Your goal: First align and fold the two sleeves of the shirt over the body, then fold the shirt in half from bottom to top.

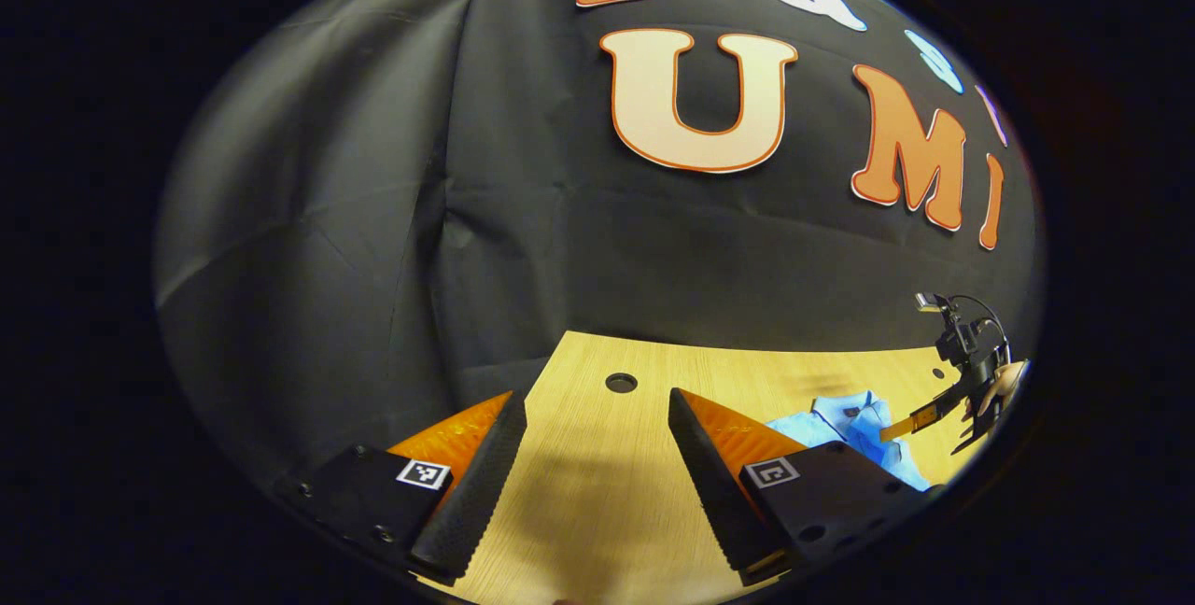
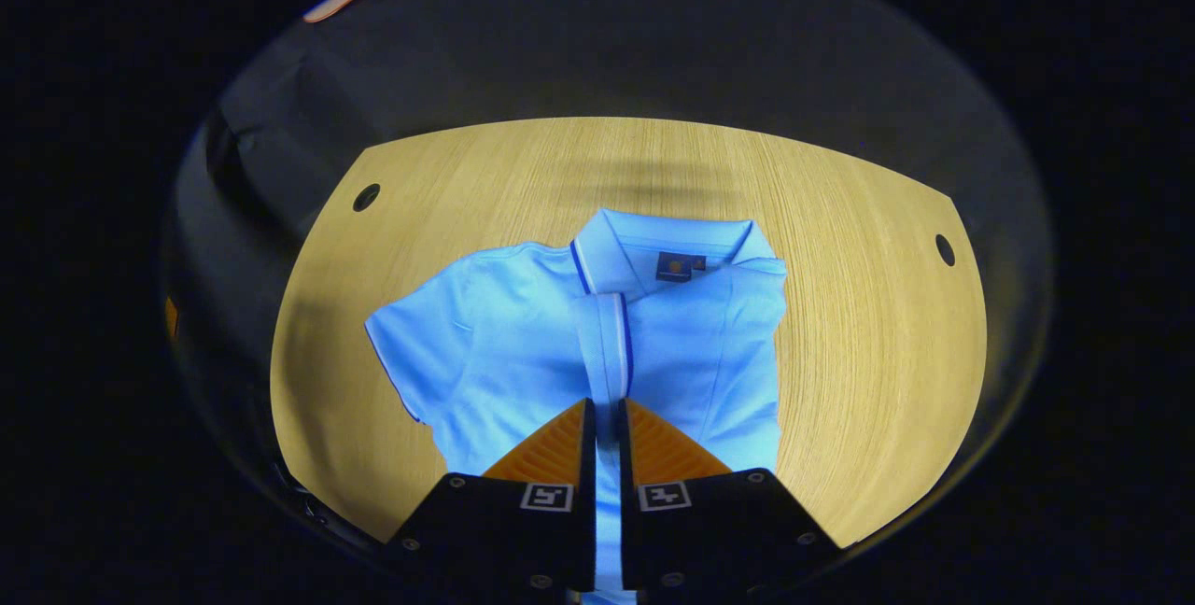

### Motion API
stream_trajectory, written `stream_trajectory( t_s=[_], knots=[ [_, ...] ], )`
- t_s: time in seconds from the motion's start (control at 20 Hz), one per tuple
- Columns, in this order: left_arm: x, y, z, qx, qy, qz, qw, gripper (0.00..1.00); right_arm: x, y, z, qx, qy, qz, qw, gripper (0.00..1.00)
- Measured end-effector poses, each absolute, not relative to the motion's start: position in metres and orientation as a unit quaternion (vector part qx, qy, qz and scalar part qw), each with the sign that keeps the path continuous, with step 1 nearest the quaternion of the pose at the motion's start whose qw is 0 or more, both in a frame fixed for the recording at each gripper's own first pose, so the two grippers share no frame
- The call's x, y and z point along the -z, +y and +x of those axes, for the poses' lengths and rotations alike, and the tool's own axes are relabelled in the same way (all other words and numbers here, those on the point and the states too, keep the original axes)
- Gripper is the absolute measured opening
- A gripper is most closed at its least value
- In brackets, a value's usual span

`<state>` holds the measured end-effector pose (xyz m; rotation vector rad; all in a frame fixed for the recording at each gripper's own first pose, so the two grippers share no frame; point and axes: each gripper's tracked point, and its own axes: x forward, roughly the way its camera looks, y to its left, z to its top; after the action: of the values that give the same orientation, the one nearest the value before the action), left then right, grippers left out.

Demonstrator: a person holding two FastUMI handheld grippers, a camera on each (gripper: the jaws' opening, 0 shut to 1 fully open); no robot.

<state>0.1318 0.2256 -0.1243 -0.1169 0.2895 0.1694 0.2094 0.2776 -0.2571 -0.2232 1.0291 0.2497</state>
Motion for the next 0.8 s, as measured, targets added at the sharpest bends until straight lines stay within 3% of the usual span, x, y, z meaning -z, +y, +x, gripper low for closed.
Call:
stream_trajectory(
  t_s=[0.05, 0.1, 0.2, 0.25, 0.4, 0.8],
  knots=[
    [0.125, 0.221, 0.132, -0.082, 0.146, -0.059, 0.984, 0.99, 0.254, 0.28, 0.204, -0.123, 0.491, -0.1, 0.857, 0.13],
    [0.126, 0.217, 0.133, -0.081, 0.149, -0.06, 0.984, 0.99, 0.253, 0.281, 0.205, -0.124, 0.49, -0.097, 0.857, 0.22],
    [0.127, 0.206, 0.137, -0.077, 0.156, -0.065, 0.983, 0.99, 0.245, 0.281, 0.202, -0.13, 0.485, -0.093, 0.86, 0.6],
    [0.13, 0.2, 0.137, -0.077, 0.162, -0.067, 0.982, 0.99, 0.241, 0.282, 0.199, -0.134, 0.482, -0.085, 0.862, 0.65],
    [0.139, 0.183, 0.148, -0.071, 0.181, -0.063, 0.979, 0.99, 0.227, 0.278, 0.2, -0.138, 0.465, -0.061, 0.872, 1.0],
    [0.194, 0.117, 0.181, -0.044, 0.32, -0.084, 0.942, 0.99, 0.178, 0.254, 0.196, -0.152, 0.41, -0.039, 0.899, 0.99]
  ],
)
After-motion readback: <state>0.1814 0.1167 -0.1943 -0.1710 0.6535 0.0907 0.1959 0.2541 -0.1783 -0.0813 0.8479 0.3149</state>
